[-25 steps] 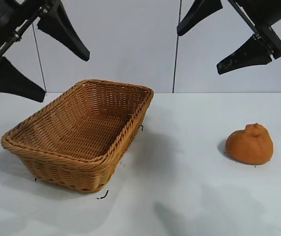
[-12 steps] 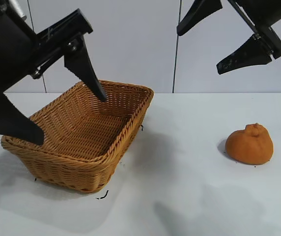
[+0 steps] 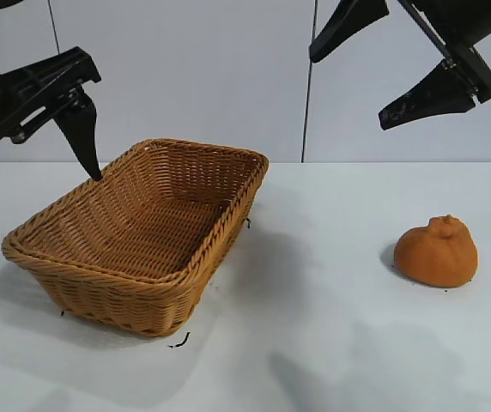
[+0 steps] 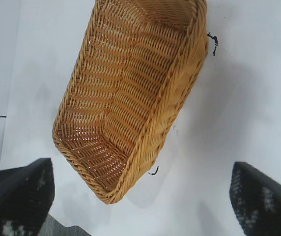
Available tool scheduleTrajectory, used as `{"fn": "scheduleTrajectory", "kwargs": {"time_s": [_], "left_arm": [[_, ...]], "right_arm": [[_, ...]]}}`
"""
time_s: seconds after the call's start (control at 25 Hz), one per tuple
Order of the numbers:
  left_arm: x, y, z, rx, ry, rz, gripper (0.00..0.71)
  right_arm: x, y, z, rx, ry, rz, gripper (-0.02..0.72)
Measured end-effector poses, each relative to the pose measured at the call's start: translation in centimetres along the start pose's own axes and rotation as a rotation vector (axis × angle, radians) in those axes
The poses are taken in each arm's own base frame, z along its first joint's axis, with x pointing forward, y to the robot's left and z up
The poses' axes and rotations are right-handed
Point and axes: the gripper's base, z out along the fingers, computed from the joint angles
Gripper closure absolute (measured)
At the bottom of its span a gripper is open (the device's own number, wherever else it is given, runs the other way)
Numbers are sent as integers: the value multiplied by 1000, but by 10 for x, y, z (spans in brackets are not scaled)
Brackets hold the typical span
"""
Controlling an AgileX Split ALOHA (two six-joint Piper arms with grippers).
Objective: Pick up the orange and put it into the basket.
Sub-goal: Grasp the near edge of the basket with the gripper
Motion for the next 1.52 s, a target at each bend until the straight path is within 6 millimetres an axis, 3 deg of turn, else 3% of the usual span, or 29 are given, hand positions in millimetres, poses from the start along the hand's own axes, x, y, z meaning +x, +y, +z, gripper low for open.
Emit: {"fn": "scheduleTrajectory", "kwargs": {"time_s": [0.48, 0.64, 1.0, 1.52], "left_arm": [[-7, -28, 23, -123, 30, -137, 63], [-5, -25, 35, -183, 32, -225, 63], [-1, -21, 66, -249, 47, -248, 63], [-8, -15, 88, -285, 37, -398, 63]], "right_arm": [[0, 0, 0, -1, 2, 0, 8], [0, 0, 0, -1, 2, 0, 8], [0, 0, 0, -1, 2, 0, 8], [0, 0, 0, 0, 1, 0, 8]]}}
